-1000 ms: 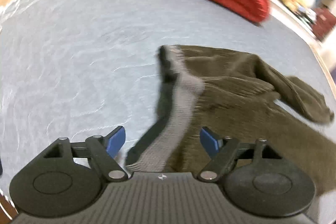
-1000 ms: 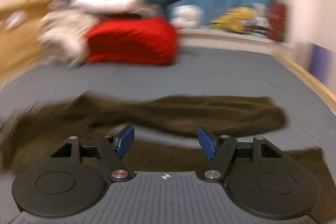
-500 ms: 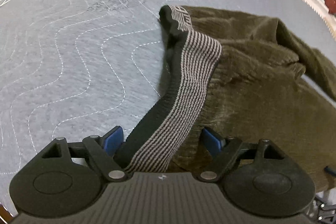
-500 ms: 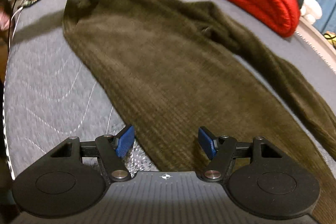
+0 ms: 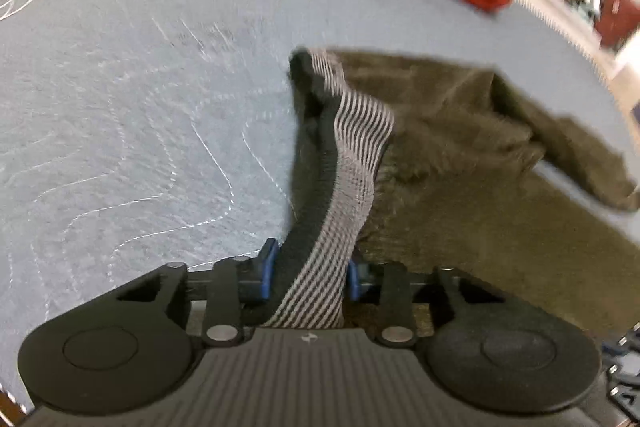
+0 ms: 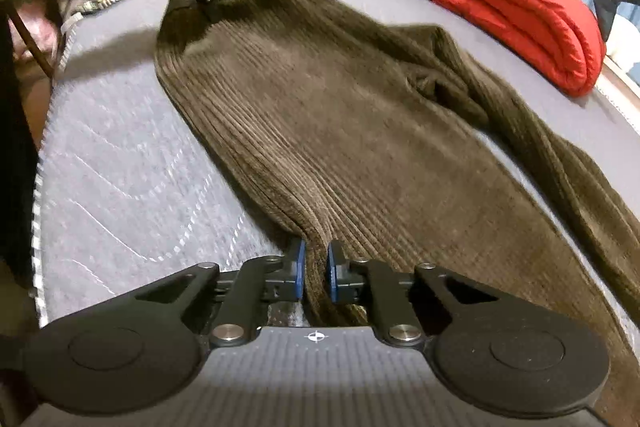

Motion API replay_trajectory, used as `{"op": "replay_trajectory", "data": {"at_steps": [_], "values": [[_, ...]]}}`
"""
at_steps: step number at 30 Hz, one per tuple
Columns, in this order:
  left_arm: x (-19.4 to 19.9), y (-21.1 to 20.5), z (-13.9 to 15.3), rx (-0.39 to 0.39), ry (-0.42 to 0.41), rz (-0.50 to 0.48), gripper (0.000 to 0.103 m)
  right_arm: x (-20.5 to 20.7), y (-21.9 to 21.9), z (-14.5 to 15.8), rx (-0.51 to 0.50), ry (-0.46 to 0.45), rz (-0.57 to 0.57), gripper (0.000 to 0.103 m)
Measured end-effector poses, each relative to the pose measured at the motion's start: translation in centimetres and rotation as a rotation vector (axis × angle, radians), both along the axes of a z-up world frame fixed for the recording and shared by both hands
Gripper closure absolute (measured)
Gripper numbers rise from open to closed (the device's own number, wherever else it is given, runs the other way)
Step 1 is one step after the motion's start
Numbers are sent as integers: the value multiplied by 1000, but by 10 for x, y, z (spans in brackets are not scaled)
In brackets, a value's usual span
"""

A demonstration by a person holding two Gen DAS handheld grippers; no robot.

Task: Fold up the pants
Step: 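Grasp the waistband edge with the left tool and lift it slightly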

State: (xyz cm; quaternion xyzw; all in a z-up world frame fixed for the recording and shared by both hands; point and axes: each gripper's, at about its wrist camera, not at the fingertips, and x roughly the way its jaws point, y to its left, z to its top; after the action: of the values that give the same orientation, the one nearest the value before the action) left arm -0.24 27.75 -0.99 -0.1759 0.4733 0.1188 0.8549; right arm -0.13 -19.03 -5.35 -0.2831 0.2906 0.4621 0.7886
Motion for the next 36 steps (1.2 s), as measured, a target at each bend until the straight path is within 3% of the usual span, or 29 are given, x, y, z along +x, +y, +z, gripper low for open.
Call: {"op": "replay_trajectory", "data": {"at_steps": [2,5,8,11,13,15,16,18,21,22,23,24,26,28,31,36], "values": [[-14,5,13,-35,-35,22,70,0,-11,15,38,38,30,92],[-19,8,10,-76,-7,42,69,-4,-25,23,39,81,85,92],[-2,3,-10,-43,91,37,54,-2,-23,17,1,120,103,92],[4,0,-15,41,120,83,37,5,-16,14,-30,138,63,88],[4,-8,-4,141,66,87,28,8,-17,20,2,121,32,79],[1,-24,13,264,-21,56,27,17,-23,32,80,118,-18,60],[2,-29,17,292,-51,32,27,21,-26,39,130,121,-47,58],[2,-41,22,299,-112,-28,31,31,-31,51,225,143,-104,52],[7,-54,19,225,-141,-136,57,41,-29,51,268,173,-170,48],[8,-57,15,164,-144,-180,68,43,-28,47,255,182,-180,48],[9,-57,9,97,-132,-215,72,44,-24,41,220,182,-191,48],[11,-60,3,82,-105,-226,75,45,-19,35,174,179,-202,48],[21,-61,-26,157,61,-226,75,48,-8,16,32,173,-230,48],[24,-56,-46,184,153,-239,81,49,-2,-1,-96,156,-259,48],[28,-56,-50,182,146,-242,80,52,-5,2,-79,159,-271,42],[31,-67,-27,155,43,-248,76,61,-12,15,-26,156,-330,40]]}}
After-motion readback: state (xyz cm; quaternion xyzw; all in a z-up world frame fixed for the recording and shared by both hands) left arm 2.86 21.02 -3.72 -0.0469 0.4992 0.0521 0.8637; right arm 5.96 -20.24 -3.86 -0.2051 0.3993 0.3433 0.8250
